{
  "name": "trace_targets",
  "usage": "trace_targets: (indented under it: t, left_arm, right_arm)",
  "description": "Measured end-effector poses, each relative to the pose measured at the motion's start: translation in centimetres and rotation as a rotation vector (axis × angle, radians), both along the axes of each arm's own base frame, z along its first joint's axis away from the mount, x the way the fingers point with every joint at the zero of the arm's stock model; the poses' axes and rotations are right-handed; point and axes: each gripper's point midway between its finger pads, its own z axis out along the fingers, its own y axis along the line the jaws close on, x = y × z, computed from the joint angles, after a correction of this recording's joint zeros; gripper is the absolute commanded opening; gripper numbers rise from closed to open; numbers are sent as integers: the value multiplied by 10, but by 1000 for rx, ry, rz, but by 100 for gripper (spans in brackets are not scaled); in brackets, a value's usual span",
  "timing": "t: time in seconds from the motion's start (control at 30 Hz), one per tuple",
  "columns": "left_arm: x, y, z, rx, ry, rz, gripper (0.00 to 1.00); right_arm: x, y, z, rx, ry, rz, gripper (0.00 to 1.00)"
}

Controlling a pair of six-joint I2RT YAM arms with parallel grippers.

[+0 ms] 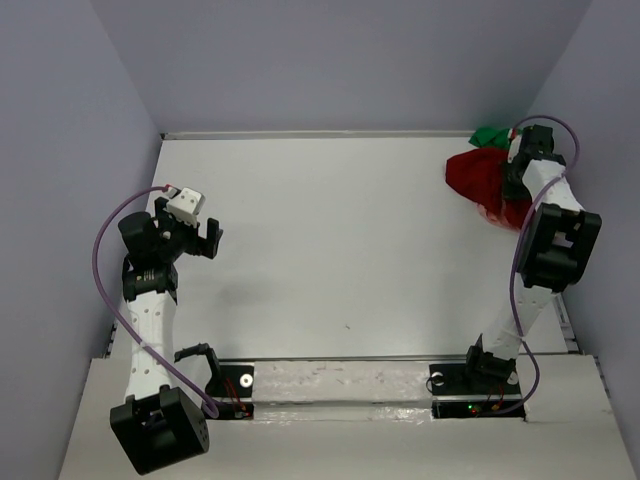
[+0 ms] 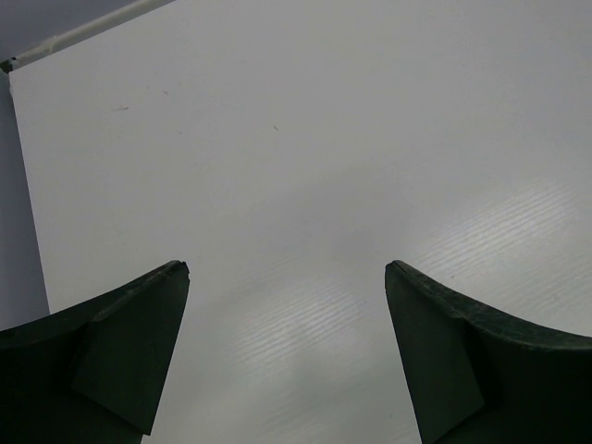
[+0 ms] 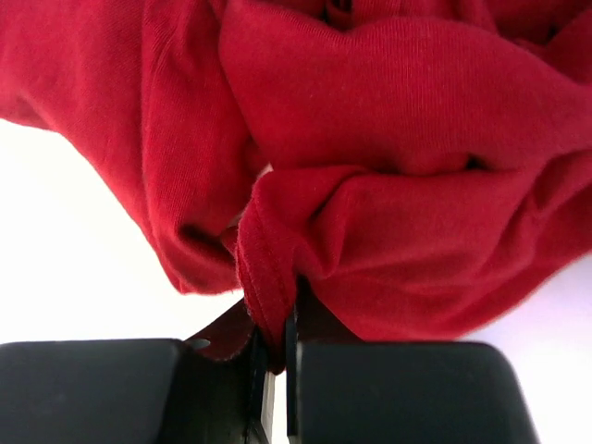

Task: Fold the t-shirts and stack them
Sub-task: Grab crumpled tshirt from the corner of the board with the right arm, then move the tshirt to the center of the board

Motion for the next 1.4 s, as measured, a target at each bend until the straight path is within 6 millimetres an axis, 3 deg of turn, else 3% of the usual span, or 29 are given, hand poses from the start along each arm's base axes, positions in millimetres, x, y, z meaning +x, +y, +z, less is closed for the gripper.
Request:
trace_targets:
  t: [0.1, 0.2, 0.33, 0.4, 0.47, 0.57, 0.63, 0.73, 0.8, 0.93, 1.03, 1.2, 1.4]
  left_arm:
    - [0, 0, 0, 1, -1, -4, 99]
    - [0, -1, 0, 1, -1, -7, 99]
    - [-1, -2, 0, 0, -1, -15, 99]
    - [-1, -3, 0, -2, -2, -18, 99]
    - [-1, -3, 0, -2, -2, -19, 99]
    - [-1, -3, 0, -3, -2, -22, 99]
    - [-1, -3, 0, -3, -2, -22, 99]
    - [-1, -4, 0, -3, -3, -22, 99]
    - [-1, -4, 1, -3, -4, -23, 99]
    - [-2, -5, 3, -3, -12, -28, 99]
    - [-2, -5, 3, -3, -12, -29, 99]
    - [-2, -5, 3, -3, -12, -28, 99]
    - [-2, -5, 3, -2, -12, -28, 99]
  right_arm:
    - [-4, 2, 12, -4, -6, 16, 0]
    - [-10, 8, 39, 2, -24, 47, 0]
    - [-3, 13, 97, 0, -116, 86, 0]
    - [4, 20, 146, 5, -210, 119, 0]
    - [6, 27, 178, 13, -274, 150, 0]
    - [3, 45, 219, 53, -342, 214, 0]
    - [-1, 62, 235, 85, -365, 266, 0]
    - [-9, 104, 238, 142, -345, 373, 0]
    - [-14, 143, 231, 180, -310, 463, 0]
    - [-38, 245, 212, 269, -215, 712, 0]
    - [-59, 302, 207, 336, -176, 862, 0]
    - [-88, 356, 223, 450, -182, 1020, 0]
    - [-105, 374, 264, 522, -271, 1129, 0]
